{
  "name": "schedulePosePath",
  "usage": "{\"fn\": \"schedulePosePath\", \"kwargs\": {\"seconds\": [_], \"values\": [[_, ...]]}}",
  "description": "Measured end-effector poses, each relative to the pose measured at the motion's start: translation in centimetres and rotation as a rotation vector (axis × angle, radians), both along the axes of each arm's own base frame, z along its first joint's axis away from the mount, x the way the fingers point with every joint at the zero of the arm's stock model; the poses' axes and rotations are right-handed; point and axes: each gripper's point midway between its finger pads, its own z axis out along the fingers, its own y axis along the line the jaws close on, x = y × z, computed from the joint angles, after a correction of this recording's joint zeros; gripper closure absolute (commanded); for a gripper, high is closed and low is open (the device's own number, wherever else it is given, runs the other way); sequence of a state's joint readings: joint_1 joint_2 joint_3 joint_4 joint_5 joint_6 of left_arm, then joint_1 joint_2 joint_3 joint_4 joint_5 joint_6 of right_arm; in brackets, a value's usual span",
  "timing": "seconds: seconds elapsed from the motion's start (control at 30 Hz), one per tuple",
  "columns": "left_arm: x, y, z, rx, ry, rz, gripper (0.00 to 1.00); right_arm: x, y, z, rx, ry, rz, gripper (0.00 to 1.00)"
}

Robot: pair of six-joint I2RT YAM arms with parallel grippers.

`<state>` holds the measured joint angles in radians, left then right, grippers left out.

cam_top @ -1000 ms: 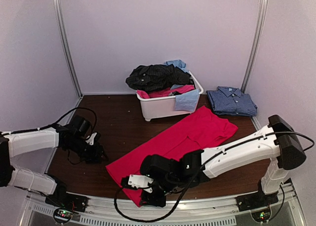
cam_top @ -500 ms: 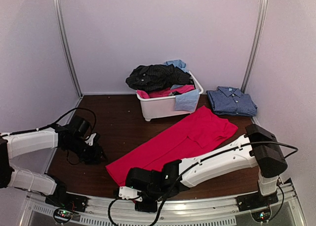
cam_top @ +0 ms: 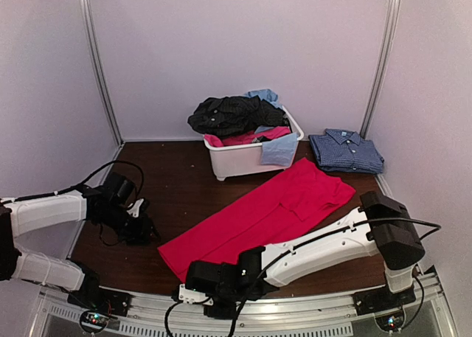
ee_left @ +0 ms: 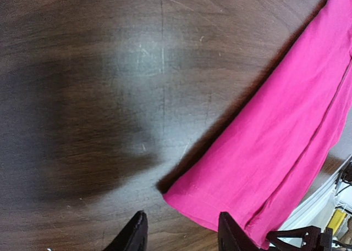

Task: Fold and stack the mixed laundry pile
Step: Pick up the rectangle-folded T-shirt from the center of the board.

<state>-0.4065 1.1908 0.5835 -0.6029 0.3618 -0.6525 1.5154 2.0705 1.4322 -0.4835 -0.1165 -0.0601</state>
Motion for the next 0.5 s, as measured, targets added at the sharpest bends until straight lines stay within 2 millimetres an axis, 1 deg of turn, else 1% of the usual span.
{"fn": "schedulePosePath", "kwargs": {"seconds": [0.03, 0.1, 0.13, 0.17, 0.23, 0.3, 0.37, 0.5], "values": [[0.0, 0.0, 0.0, 0.000, 0.000, 0.000, 0.55, 0.2, 0.1, 0.0, -0.003, -0.014, -0.003, 0.64], [0.0, 0.0, 0.0, 0.000, 0.000, 0.000, 0.56, 0.2, 0.2, -0.2, -0.013, -0.028, 0.001, 0.71], [0.0, 0.0, 0.0, 0.000, 0.000, -0.001, 0.56, 0.1, 0.2, -0.1, -0.015, -0.038, 0.004, 0.76], [0.0, 0.0, 0.0, 0.001, -0.001, -0.001, 0.56, 0.2, 0.2, -0.1, -0.018, -0.048, 0.006, 0.84], [0.0, 0.0, 0.0, 0.002, -0.002, -0.003, 0.58, -0.2, 0.3, -0.2, -0.021, -0.062, 0.016, 0.92], [-0.1, -0.1, 0.0, 0.004, -0.003, -0.009, 0.61, 0.0, 0.4, 0.0, -0.019, -0.091, 0.005, 1.00], [-0.2, -0.2, -0.1, 0.008, -0.001, -0.020, 0.64, 0.5, 0.3, 0.0, -0.022, -0.110, -0.008, 1.00], [-0.9, -0.8, -0.6, 0.021, 0.013, -0.058, 0.65, 0.9, 0.3, 0.0, -0.023, -0.130, -0.017, 1.00]]}}
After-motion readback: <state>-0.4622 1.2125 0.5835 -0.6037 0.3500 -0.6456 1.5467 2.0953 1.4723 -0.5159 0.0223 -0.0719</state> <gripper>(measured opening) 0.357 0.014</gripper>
